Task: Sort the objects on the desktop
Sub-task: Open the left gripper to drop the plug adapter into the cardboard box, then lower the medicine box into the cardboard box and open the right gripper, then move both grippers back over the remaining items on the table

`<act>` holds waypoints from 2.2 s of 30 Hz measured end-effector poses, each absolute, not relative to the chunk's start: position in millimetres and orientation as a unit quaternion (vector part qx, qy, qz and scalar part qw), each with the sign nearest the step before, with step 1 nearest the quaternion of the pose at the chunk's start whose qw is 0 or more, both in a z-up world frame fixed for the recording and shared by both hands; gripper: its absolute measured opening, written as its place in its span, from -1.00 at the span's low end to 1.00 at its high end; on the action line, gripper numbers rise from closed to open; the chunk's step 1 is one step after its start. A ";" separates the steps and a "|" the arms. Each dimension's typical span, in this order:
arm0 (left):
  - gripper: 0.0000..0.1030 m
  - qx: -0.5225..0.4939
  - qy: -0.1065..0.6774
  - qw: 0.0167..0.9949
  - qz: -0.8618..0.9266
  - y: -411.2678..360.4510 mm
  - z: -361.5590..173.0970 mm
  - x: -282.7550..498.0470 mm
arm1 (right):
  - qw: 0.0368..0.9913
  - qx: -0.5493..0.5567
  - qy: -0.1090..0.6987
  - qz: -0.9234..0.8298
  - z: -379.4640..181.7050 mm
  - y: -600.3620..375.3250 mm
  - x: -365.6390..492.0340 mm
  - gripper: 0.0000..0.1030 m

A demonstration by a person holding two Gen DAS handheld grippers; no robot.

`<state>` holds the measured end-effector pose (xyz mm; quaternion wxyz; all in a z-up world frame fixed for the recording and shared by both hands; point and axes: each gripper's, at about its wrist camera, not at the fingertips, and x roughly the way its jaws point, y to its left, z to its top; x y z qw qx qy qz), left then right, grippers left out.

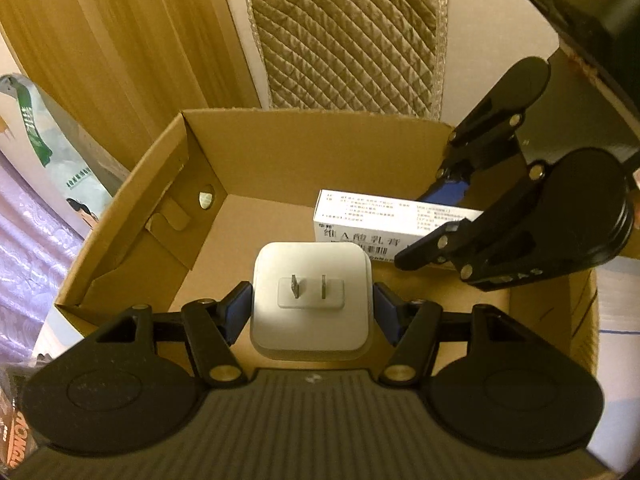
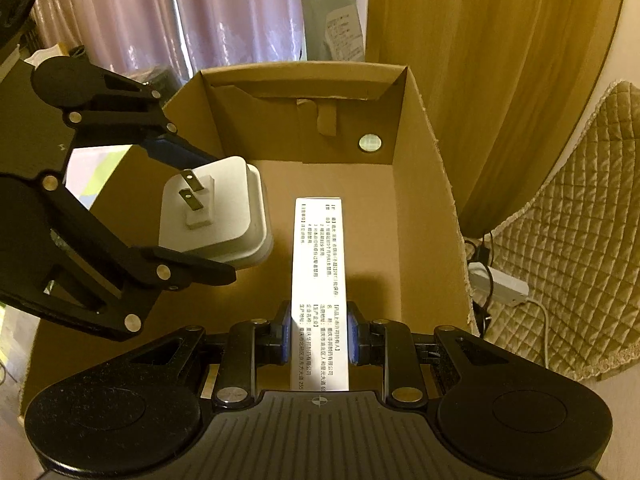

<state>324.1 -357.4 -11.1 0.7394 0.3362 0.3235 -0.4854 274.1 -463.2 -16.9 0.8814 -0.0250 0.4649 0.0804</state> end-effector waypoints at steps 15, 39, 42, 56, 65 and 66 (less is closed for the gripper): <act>0.31 0.333 0.329 0.739 -0.484 -355.4 -16.4 328.8 | 0.879 -0.029 0.469 0.083 -19.0 -462.5 275.2 -0.51; 0.31 0.324 0.322 0.749 -0.479 -339.8 -2.7 325.2 | 0.874 -0.052 0.473 0.092 -21.0 -449.4 276.0 -0.50; 0.31 0.323 0.320 0.751 -0.478 -337.7 -0.6 324.3 | 0.875 -0.056 0.472 0.094 -19.5 -448.1 274.1 -0.50; 0.31 0.310 0.297 0.776 -0.461 -309.3 31.0 308.7 | 0.895 -0.074 0.429 0.097 16.0 -431.8 250.2 -0.50; 0.33 0.276 0.272 0.821 -0.420 -247.0 73.8 289.9 | 0.930 -0.078 0.336 0.126 65.4 -390.1 206.2 -0.50; 0.33 0.272 0.271 0.826 -0.413 -236.5 77.3 287.6 | 0.932 -0.079 0.329 0.131 69.0 -382.7 200.4 -0.50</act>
